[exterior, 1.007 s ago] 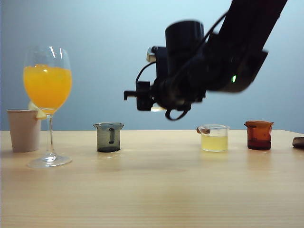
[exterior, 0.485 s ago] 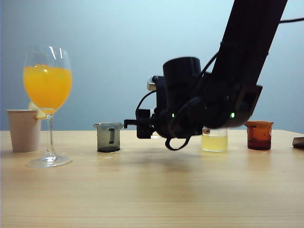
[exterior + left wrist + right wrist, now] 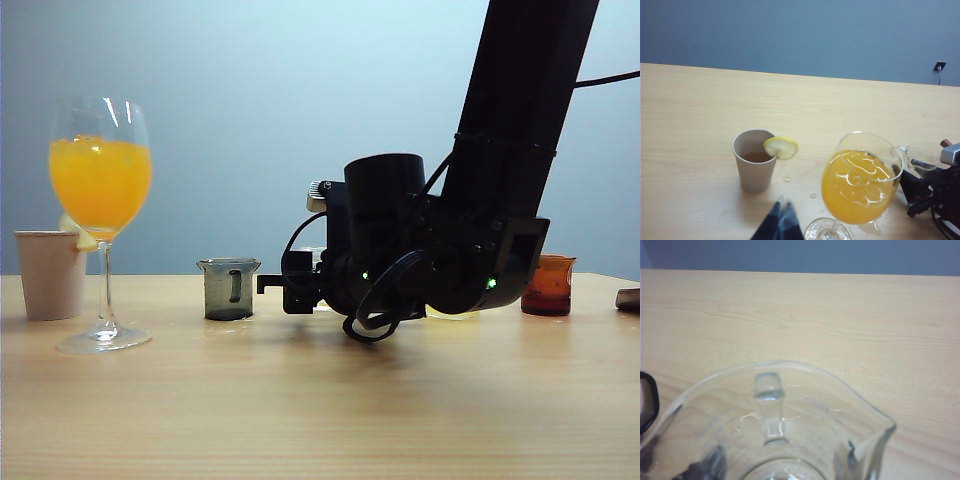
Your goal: Pick up the second measuring cup from the left, pour the orange juice inside into the goblet, and finally put the measuring cup back in its original place.
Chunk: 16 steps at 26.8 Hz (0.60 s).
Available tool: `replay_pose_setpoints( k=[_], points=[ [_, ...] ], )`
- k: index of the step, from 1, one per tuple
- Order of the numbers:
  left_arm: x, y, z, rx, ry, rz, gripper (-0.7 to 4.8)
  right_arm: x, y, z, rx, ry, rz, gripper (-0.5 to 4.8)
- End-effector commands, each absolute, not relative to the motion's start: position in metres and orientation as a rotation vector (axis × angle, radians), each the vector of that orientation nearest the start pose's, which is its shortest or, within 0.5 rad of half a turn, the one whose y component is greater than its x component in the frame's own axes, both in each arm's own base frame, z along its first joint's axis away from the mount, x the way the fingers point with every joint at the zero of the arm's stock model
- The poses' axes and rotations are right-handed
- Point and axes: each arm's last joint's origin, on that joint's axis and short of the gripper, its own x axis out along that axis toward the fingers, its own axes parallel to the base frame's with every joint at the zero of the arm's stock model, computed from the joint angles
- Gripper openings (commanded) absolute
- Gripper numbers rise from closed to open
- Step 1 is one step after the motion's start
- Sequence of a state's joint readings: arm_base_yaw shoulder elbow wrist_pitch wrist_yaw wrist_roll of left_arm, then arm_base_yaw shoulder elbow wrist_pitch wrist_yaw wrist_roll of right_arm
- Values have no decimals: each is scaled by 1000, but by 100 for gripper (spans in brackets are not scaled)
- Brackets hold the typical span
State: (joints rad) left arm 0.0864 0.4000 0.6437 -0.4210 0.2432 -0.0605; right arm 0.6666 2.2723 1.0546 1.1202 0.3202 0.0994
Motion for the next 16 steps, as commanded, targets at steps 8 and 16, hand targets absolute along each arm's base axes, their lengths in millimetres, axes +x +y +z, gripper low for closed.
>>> replay_pose_setpoints(
  k=[8,16],
  points=[
    [95,1,308,-87,168,-156,-4,341,258,89,55,95,360,133],
    [95,1,308,-87,168,-156,-4,341,258,89,56,96,370,403]
  ],
)
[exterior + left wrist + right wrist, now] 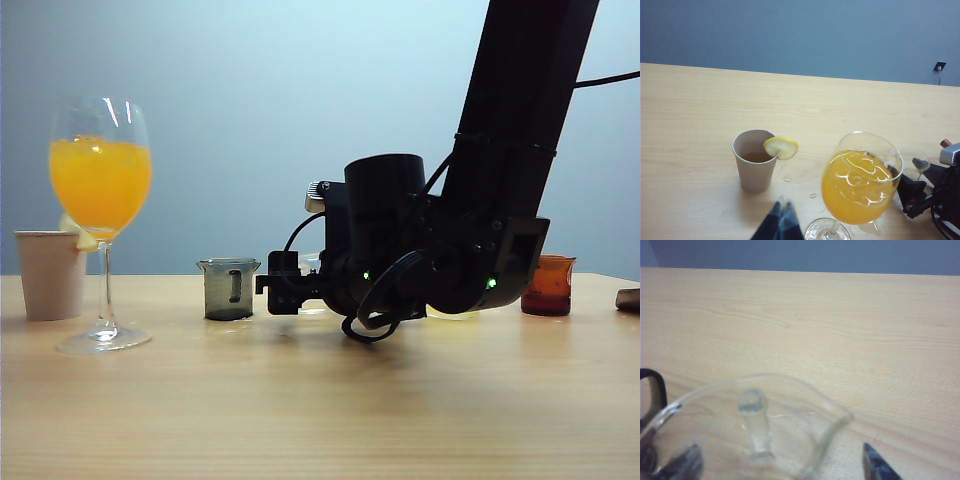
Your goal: Pick up the second measuring cup from the left, pour the orange juice inside into the goblet, and finally put the measuring cup back in its original place.
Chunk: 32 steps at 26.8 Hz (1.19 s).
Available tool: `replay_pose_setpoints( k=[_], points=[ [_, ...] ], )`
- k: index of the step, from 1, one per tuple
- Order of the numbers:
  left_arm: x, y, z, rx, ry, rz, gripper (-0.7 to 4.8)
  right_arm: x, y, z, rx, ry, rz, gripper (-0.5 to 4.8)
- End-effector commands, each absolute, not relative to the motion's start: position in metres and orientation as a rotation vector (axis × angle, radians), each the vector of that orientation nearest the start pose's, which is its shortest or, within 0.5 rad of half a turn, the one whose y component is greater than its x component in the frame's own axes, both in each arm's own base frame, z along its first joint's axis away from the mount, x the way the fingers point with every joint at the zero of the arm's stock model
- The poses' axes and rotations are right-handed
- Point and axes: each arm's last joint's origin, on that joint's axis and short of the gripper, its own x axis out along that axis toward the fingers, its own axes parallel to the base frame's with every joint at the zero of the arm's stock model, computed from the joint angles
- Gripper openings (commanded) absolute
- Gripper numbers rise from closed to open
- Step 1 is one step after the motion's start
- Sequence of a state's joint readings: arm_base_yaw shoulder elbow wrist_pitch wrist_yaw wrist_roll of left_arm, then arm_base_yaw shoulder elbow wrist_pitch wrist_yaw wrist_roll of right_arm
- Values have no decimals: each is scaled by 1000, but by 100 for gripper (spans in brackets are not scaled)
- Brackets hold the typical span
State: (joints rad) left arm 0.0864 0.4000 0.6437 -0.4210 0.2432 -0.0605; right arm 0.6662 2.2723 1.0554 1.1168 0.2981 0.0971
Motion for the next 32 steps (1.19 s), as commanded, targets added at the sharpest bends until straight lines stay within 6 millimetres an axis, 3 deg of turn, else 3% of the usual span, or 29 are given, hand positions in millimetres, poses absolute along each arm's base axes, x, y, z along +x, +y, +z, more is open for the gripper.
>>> replay_pose_setpoints(
  k=[1,13,18,20,23,32],
  points=[
    [95,1,308,-87,168,-156,-4,341,258,89,56,96,371,405],
    [95,1,308,-87,168,-156,-4,340,260,90,58,95,401,404],
    [95,1,308,-87,168,-156,-4,328,253,90,46,117,399,395],
    [95,1,308,-87,168,-156,-4,323,249,92,43,124,394,360],
    [95,1,308,-87,168,-156,-4,312,240,94,36,140,395,246],
    [95,1,308,-87,168,-156,-4,292,229,97,43,147,411,172]
  ],
)
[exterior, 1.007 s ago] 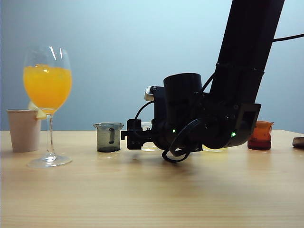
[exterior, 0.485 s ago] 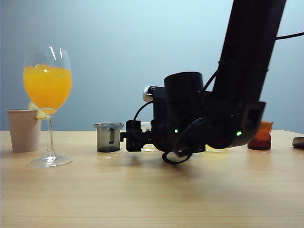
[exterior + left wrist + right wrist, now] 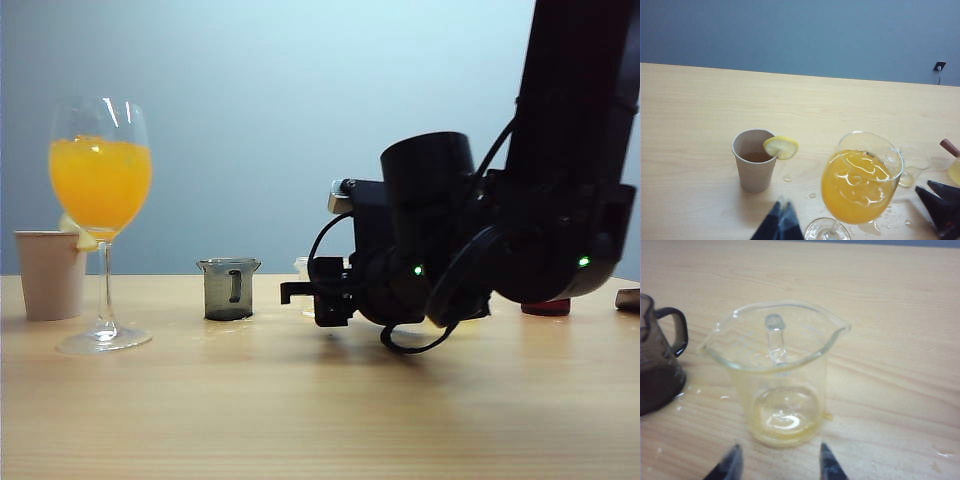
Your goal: Pick up the second measuring cup from the left, pour the orange juice inside into the goblet, and finally put the measuring cup back in its original place.
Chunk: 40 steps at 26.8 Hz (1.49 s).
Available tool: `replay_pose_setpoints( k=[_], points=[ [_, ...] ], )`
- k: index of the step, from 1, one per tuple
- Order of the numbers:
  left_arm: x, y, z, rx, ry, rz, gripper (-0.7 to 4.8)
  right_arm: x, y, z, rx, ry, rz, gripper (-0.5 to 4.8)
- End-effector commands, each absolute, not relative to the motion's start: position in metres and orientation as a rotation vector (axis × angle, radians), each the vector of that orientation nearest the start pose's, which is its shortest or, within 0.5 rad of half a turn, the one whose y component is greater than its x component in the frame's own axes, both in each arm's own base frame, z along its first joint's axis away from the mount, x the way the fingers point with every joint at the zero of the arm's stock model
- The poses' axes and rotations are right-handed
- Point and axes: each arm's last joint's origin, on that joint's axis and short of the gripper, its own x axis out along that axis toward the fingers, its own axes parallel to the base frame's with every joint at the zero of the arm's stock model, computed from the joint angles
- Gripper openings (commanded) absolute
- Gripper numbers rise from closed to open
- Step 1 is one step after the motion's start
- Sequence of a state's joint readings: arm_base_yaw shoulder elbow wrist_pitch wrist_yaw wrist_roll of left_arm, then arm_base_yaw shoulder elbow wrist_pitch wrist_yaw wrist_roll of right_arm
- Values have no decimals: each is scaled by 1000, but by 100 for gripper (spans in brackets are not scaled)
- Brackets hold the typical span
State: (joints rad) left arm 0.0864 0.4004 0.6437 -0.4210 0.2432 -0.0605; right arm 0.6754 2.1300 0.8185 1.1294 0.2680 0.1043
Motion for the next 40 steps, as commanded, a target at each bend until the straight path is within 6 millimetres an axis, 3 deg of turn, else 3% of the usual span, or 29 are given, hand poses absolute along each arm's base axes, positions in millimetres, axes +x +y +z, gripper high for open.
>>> replay_pose_setpoints(
  k=[1,4,5,10,16,18,22,31,40],
  points=[
    [95,1,308,-87,168,-156,-4,288,227,98,44,144,415,117],
    [95,1,308,-87,168,-156,-4,277,223,105,47,136,426,-1],
    [95,1,308,-87,168,-156,-4,273,222,108,47,135,431,-7],
    [95,1,308,-87,168,-156,-4,252,216,125,19,182,454,-7],
    [95,1,308,-87,168,-156,-4,230,205,171,-28,273,495,-7],
    [95,1,308,-87,168,-156,-4,216,193,198,-45,300,506,-7],
    [95,1,308,-87,168,-156,-4,197,175,216,-42,281,515,-6],
    [95,1,308,-87,168,-156,-4,151,131,213,-12,217,738,-7],
    [95,1,308,-87,168,-156,-4,110,101,190,46,231,830,-6]
  ],
)
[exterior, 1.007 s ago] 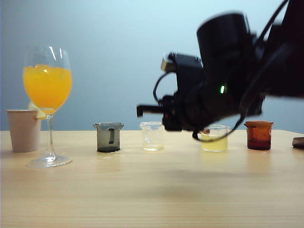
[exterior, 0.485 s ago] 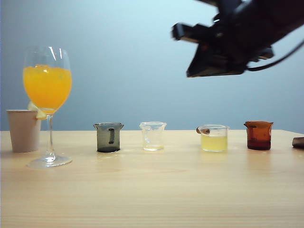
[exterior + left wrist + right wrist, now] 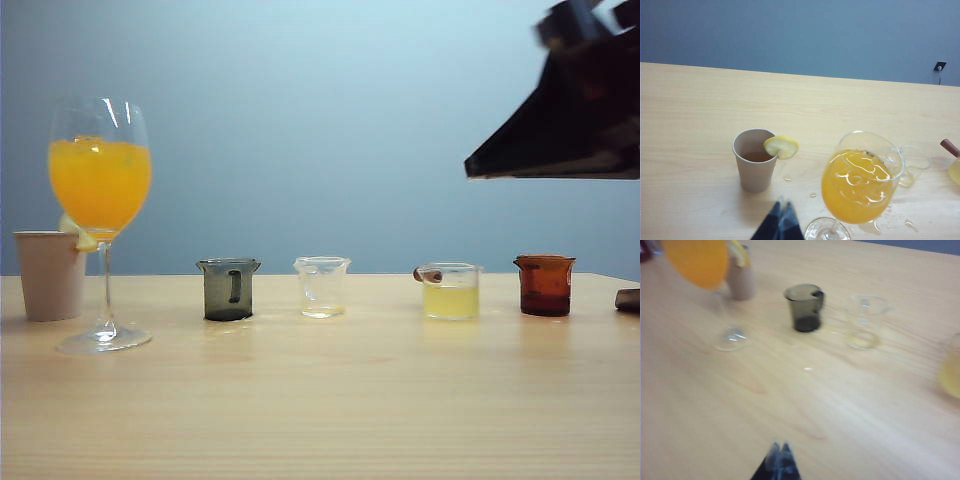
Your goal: Pick up the second measuring cup from the left, pour the orange juice inside into the goblet, and finally put the measuring cup back in its original place.
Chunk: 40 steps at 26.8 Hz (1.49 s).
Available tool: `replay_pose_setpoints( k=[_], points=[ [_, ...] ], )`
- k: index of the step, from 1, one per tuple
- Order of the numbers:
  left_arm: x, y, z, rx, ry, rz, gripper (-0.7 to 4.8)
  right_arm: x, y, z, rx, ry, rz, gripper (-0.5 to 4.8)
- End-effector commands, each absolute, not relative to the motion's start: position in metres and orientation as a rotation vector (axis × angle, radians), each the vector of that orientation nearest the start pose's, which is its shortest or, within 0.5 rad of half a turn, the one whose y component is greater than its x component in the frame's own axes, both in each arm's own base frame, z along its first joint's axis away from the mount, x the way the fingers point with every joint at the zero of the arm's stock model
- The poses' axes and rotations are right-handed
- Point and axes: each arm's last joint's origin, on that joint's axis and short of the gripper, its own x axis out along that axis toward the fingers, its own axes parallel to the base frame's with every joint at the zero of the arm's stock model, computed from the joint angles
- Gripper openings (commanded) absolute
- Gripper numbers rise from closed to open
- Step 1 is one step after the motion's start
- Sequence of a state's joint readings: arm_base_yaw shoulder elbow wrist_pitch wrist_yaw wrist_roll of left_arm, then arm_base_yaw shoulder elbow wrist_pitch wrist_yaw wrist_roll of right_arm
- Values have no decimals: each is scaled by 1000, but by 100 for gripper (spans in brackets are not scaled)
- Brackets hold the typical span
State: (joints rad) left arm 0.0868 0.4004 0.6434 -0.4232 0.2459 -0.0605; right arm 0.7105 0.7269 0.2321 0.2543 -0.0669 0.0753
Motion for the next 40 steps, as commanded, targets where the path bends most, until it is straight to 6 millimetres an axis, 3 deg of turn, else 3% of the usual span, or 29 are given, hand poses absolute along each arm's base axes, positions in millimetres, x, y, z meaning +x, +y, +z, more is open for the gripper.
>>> replay_pose_setpoints(
  k=[1,10,16,23,28,40],
  points=[
    [95,1,308,-87,168,-156,-4,108,99,189,48,221,836,-6],
    [96,1,301,-86,203,-164,-4,87,80,160,43,238,830,-6],
    [118,-4,237,-327,218,-254,-4,77,71,150,51,200,803,-6],
    [124,-3,189,-224,26,-226,-4,71,65,148,48,197,782,-6],
    [122,0,163,-175,60,-136,-4,71,65,147,44,209,778,-4],
    [122,0,160,-124,87,-139,-4,72,64,147,47,205,767,-5]
  ],
)
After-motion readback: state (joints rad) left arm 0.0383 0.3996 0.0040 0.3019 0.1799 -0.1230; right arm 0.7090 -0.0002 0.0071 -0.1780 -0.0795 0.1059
